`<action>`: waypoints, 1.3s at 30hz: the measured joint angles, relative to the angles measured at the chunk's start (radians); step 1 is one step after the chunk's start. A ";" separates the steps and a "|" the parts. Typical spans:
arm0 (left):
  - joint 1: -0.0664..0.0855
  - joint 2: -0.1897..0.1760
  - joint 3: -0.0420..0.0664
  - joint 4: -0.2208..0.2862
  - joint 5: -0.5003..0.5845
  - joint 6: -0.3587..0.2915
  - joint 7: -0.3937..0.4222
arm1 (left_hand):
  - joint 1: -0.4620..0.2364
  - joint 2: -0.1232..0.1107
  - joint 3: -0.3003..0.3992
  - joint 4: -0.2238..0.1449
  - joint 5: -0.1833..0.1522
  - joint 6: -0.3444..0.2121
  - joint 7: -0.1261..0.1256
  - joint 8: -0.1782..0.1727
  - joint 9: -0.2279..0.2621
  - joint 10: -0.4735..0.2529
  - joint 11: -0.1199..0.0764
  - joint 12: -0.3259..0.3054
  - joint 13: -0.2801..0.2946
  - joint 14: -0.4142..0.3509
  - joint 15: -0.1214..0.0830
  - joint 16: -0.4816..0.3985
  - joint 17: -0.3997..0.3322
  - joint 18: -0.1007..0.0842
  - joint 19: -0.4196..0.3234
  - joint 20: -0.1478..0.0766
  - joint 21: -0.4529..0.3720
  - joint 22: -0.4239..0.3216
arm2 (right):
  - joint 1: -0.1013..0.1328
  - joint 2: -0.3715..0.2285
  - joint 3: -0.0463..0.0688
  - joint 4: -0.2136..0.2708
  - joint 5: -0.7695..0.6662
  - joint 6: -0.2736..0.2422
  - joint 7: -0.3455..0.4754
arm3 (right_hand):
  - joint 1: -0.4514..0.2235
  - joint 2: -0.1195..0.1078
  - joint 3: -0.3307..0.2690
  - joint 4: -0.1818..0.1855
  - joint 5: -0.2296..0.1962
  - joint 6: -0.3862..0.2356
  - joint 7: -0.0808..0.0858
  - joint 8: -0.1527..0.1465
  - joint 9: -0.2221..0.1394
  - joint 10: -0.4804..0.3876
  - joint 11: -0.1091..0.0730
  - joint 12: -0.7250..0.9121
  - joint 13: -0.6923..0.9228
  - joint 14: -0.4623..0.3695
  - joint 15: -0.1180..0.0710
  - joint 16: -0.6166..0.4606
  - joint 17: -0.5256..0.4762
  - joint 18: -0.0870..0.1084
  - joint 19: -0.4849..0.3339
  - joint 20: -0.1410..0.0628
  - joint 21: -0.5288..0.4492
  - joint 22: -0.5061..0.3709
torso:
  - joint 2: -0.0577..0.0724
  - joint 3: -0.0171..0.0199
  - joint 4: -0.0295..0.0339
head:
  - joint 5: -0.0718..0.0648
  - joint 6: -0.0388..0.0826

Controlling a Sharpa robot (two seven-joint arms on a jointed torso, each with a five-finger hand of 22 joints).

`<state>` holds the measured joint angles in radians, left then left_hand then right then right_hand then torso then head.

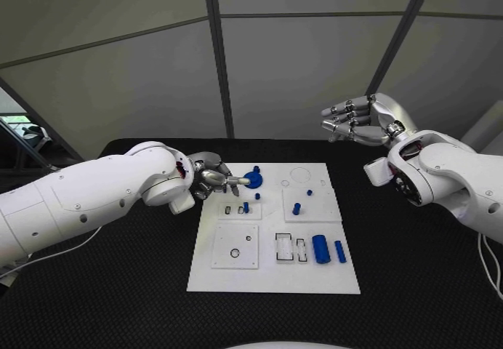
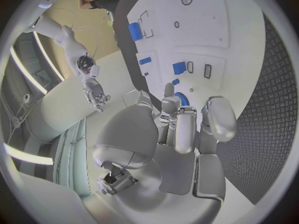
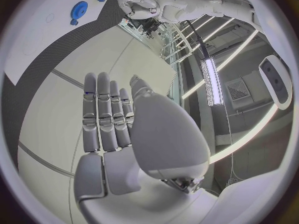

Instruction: Assemble the parts on the task board

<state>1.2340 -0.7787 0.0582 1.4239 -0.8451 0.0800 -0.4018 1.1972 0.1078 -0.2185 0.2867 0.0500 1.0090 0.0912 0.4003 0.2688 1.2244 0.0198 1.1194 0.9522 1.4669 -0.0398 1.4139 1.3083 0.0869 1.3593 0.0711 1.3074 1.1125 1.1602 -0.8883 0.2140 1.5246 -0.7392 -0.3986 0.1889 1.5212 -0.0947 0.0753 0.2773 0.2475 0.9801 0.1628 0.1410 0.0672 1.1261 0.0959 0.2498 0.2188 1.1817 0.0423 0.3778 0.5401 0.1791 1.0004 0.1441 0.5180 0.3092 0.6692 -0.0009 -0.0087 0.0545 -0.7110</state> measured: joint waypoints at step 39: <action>0.061 0.163 -0.085 -0.096 -0.282 0.135 -0.125 | -0.017 0.004 -0.060 -0.003 0.000 -0.048 -0.005 0.101 0.106 -0.015 -0.003 0.035 0.034 0.000 0.000 0.079 0.000 0.035 0.002 -0.005 0.033 0.064 | 0.000 0.031 -0.001 -0.027 0.026 0.081 -0.035 | -0.012 0.012 -0.116 -0.030 0.027 0.017 0.035 -0.052 0.001 0.013 0.041 -0.093 -0.153 0.026 0.036 -0.260 -0.206 0.000 0.060 0.052 -0.271 -0.185 | 0.004 0.0008 -0.0008 | 0.003 -0.021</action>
<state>1.2952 -0.6157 -0.0269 1.3280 -1.1275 0.2150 -0.5264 1.1804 0.1120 -0.2785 0.2840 0.0498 0.9610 0.0858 0.5008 0.3751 1.2097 0.0166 1.1541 0.9861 1.4670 -0.0397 1.4930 1.3080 0.1219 1.3612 0.0662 1.3401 1.1765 1.1598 -0.8576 0.2131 1.4981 -0.7134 -0.3181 0.1535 1.5091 -0.0825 -0.0412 0.2472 0.2740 0.9968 0.1974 0.0890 0.0683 1.1391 0.1372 0.1571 0.0661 1.2078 0.0787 0.1182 0.3338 0.1789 1.0599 0.1964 0.2473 0.1240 0.6728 -0.0001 -0.0095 0.0575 -0.7319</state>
